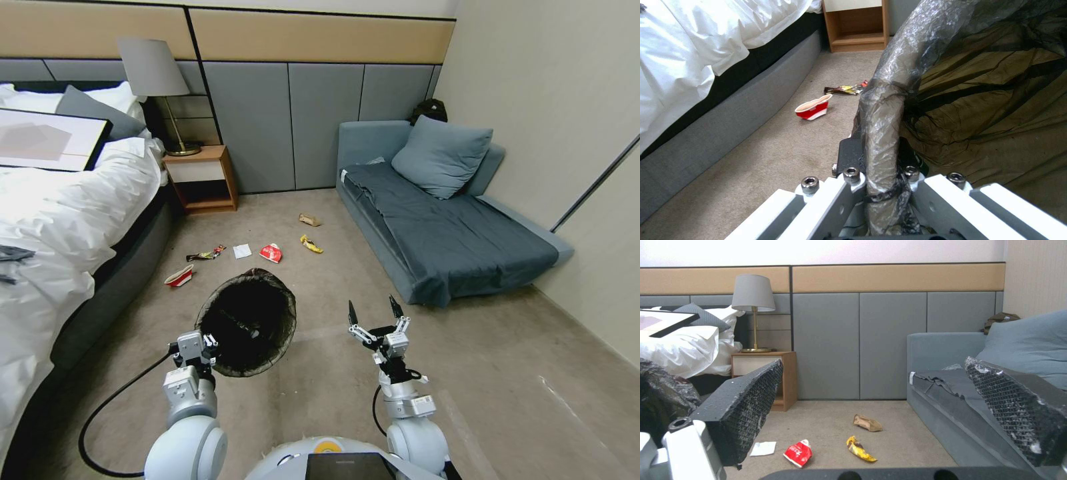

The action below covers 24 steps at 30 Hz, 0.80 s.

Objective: Pick up the trash bin, then pick up the garbage from the floor and place it into the trash bin.

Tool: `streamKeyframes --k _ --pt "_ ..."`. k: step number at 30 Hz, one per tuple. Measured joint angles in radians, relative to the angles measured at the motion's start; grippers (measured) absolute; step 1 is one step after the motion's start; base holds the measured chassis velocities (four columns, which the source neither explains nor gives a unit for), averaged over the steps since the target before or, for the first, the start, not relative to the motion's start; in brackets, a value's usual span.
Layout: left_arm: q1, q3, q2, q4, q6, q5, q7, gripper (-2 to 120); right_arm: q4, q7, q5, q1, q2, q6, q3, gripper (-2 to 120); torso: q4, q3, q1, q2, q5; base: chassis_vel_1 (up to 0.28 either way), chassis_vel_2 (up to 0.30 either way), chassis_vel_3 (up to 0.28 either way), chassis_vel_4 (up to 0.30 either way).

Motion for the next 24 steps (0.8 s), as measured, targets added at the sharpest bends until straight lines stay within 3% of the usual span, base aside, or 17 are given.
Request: streamKeyframes --k 24 --pt "0.001 -0.016 0.0 0.0 0.034 0.012 -0.01 0 -0.007 -0.008 0.006 0.005 0.0 0.003 0.003 100 0.0001 0.0 0.0 0.0 0.0 -0.179 0.18 0.18 -0.177"
